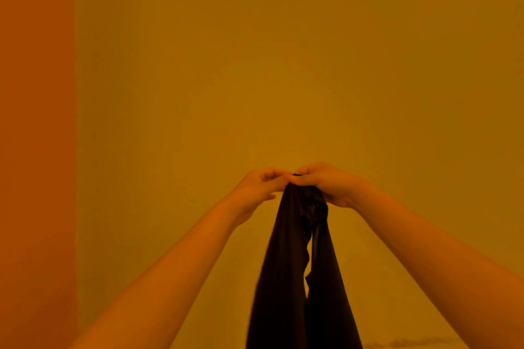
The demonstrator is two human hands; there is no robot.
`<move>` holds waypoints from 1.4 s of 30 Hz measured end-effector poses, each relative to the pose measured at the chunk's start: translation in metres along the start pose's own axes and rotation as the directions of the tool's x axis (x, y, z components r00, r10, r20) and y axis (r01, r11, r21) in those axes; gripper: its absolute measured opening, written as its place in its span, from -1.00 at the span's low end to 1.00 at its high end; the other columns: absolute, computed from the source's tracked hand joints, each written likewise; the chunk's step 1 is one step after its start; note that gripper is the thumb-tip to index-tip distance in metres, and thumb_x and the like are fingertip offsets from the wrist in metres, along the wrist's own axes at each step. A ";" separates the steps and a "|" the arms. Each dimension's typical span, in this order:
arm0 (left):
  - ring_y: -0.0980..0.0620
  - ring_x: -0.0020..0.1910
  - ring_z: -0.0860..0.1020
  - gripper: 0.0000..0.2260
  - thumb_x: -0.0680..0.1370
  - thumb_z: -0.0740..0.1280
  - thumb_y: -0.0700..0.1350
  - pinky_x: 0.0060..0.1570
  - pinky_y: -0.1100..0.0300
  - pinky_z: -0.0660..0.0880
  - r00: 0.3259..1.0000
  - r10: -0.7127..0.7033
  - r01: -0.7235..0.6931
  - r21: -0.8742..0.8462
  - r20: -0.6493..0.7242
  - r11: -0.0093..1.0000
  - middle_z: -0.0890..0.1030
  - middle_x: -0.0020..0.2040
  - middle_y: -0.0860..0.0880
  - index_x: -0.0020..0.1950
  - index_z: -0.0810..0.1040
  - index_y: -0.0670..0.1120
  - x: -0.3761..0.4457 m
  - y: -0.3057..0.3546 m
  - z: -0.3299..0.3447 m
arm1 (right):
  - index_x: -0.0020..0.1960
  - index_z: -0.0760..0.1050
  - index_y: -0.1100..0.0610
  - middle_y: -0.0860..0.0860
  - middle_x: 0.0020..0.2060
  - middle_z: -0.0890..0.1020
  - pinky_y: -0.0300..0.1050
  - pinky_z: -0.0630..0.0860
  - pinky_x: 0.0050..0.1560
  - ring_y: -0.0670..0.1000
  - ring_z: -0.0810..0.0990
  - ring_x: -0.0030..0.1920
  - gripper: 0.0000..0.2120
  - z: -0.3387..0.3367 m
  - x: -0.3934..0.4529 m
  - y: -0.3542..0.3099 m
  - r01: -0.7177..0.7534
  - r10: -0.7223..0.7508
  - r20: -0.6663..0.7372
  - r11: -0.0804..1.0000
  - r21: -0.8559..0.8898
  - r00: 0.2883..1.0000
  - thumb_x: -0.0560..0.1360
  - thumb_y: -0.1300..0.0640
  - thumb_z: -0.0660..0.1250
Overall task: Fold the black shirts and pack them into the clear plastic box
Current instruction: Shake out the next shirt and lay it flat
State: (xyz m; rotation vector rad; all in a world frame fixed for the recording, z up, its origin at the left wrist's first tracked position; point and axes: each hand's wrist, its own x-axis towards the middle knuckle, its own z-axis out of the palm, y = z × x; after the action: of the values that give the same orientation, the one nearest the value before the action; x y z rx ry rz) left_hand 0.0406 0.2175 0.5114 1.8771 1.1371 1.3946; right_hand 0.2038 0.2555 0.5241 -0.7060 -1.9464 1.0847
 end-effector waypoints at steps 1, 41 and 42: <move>0.11 -0.08 0.56 -0.95 0.54 0.31 -0.12 -0.02 0.17 0.43 1.000 -0.012 0.013 -0.009 0.007 1.000 0.60 -0.09 0.02 -0.01 0.53 -0.03 0.001 0.000 0.002 | -0.27 0.51 0.15 0.00 -0.39 0.58 -0.24 0.47 -0.30 -0.09 0.57 -0.36 -0.81 0.002 0.002 -0.001 -0.006 0.006 0.002 0.999 -0.038 1.000 0.52 0.21 0.28; 0.10 -0.22 0.57 -0.88 0.56 0.27 -0.15 -0.15 0.28 0.49 0.972 -0.156 0.157 0.008 0.179 0.988 0.61 -0.25 0.01 -0.15 0.56 -0.10 -0.015 -0.002 -0.020 | -0.17 0.47 0.18 -0.01 -0.53 0.43 -0.34 0.31 -0.55 -0.13 0.33 -0.59 -0.88 -0.021 -0.029 0.018 -0.064 -0.005 0.229 0.954 0.293 0.973 0.43 0.12 0.27; 0.11 -0.23 0.53 -0.88 0.55 0.29 -0.15 -0.15 0.27 0.44 0.982 -0.148 0.134 0.118 0.118 0.984 0.57 -0.26 0.02 -0.19 0.54 -0.07 -0.015 -0.006 -0.018 | -0.16 0.45 0.18 -0.01 -0.53 0.44 -0.33 0.32 -0.54 -0.12 0.35 -0.59 -0.88 -0.019 -0.027 0.018 -0.043 -0.015 0.176 0.947 0.319 0.984 0.49 0.16 0.19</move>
State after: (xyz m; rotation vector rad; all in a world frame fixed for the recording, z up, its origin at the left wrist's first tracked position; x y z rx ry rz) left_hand 0.0202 0.2066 0.5046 1.8900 1.2794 1.1405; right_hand 0.2363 0.2518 0.5048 -0.4566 -1.8465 1.4746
